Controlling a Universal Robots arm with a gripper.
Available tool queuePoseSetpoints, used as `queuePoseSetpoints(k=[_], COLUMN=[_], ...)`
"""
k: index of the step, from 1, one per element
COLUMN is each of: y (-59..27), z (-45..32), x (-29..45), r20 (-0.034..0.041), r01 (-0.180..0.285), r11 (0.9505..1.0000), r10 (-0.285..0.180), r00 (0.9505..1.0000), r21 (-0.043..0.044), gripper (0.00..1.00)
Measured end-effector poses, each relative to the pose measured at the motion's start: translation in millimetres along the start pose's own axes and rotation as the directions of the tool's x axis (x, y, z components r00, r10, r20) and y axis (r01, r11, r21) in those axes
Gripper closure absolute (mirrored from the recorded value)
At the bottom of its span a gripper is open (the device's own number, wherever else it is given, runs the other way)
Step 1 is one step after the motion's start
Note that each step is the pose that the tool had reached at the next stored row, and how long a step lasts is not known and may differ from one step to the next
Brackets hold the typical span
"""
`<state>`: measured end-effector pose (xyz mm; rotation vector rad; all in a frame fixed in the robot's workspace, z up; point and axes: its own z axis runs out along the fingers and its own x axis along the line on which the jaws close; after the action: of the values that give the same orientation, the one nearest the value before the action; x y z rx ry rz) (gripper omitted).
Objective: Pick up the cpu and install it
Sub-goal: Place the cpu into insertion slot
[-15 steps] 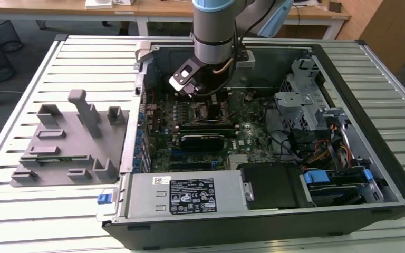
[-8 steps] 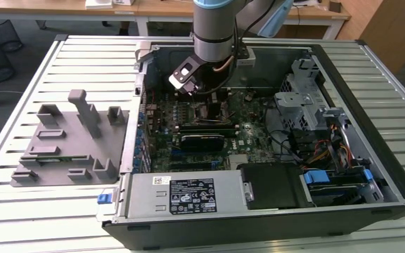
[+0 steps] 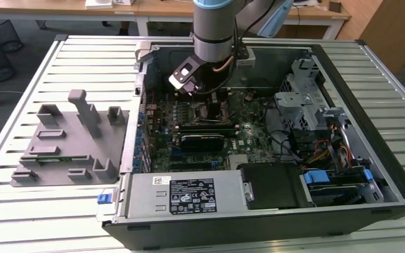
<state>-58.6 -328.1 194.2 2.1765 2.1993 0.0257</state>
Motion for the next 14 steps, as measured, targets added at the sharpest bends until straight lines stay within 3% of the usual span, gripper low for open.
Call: queuePoseSetpoints(k=[12,14], y=[0.0,-0.1], z=[1.2,1.2], x=[3.3,3.4], r20=[-0.0029,0.0019], r01=[0.000,0.000], r11=[1.0000,1.0000], r10=[0.000,0.000], r00=[1.0000,1.0000], r21=[-0.0001,-0.0001], gripper=[0.39,0.39])
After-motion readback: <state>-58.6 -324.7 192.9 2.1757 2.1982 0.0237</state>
